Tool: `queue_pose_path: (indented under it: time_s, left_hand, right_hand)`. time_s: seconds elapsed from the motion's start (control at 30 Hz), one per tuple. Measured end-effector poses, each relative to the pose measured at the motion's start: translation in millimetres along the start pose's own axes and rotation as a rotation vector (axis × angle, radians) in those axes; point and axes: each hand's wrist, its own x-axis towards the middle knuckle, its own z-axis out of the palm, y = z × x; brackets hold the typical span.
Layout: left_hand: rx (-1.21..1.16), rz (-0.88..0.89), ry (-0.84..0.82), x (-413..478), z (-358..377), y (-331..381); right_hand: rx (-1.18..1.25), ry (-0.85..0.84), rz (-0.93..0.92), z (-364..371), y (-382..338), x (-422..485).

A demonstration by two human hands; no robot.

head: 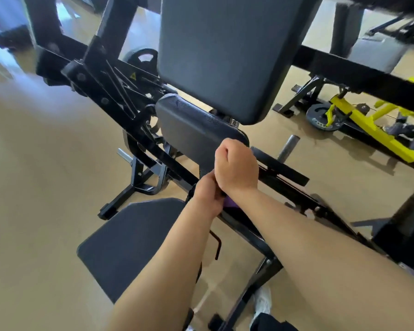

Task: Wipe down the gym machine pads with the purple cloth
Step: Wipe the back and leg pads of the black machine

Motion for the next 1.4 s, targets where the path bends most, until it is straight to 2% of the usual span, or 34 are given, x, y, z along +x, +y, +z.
queue_pose_path:
  time_s: [0.1, 0.17, 0.23, 0.3, 0.37, 0.4, 0.47, 0.57, 0.6, 0.67, 0.73, 0.8, 0.83, 0.93, 1.07, 1.17, 1.23, 1.3, 1.4]
  left_hand:
    - [0.109, -0.041, 0.036, -10, 8, 16]
    - [0.268, -0.011, 0.052, -17, 16, 21]
    - [0.541, 0.109, 0.079, -23, 20, 24]
    - [0.951, 0.316, 0.068, -32, 18, 30]
    - [1.319, 0.519, 0.072, -39, 9, 34]
    - [1.420, 0.597, 0.102, -42, 5, 35]
    - [1.466, 0.709, 0.212, -45, 1, 38]
    - [1.468, 0.884, 0.328, -47, 6, 42]
    - [1.421, 0.886, 0.303, -46, 6, 42]
    - [1.253, 0.817, 0.147, -46, 5, 40]
    - [1.092, 0.652, -0.025, -42, 2, 38]
    - [1.083, 0.505, -0.096, -39, -2, 38]
    - [1.100, 0.457, -0.087, -36, -4, 37]
    - [1.094, 0.346, -0.003, -25, -14, 36]
    - [1.086, 0.340, 0.089, -13, -23, 41]
    - [1.082, 0.343, 0.093, -12, -25, 54]
    - [1.057, 0.348, 0.090, -13, -28, 63]
    - [1.027, 0.366, 0.084, -13, -32, 70]
    - [0.996, 0.396, 0.074, -15, -36, 79]
  right_hand:
    - [0.136, 0.111, 0.435, 4, 16, -26]
    - [0.402, 0.024, 0.744, 12, 29, -40]
    - [0.704, -0.058, 0.955, 18, 36, -45]
    - [0.936, -0.117, 1.038, 11, 26, -42]
    - [1.135, -0.068, 1.043, 7, 15, -32]
    - [1.167, -0.046, 1.049, 8, 9, -30]
    - [1.163, -0.017, 1.031, 16, -2, -26]
    - [0.997, 0.101, 1.047, 22, -9, -24]
    - [0.966, 0.141, 1.065, 20, -7, -25]
    - [0.933, 0.241, 1.080, 14, 1, -29]
    - [0.923, 0.354, 1.063, 4, 16, -34]
    - [0.944, 0.475, 1.069, -5, 32, -35]
    - [0.996, 0.495, 1.066, -6, 41, -34]
    - [1.200, 0.358, 0.985, 5, 53, -27]
    - [1.383, 0.268, 1.076, 47, 39, -6]
    - [1.362, 0.326, 1.114, 100, 90, 18]
    - [1.328, 0.376, 1.098, 107, 98, 25]
    - [1.203, 0.433, 0.981, 82, 54, 16]
    - [0.894, 0.462, 0.671, 63, 4, -3]
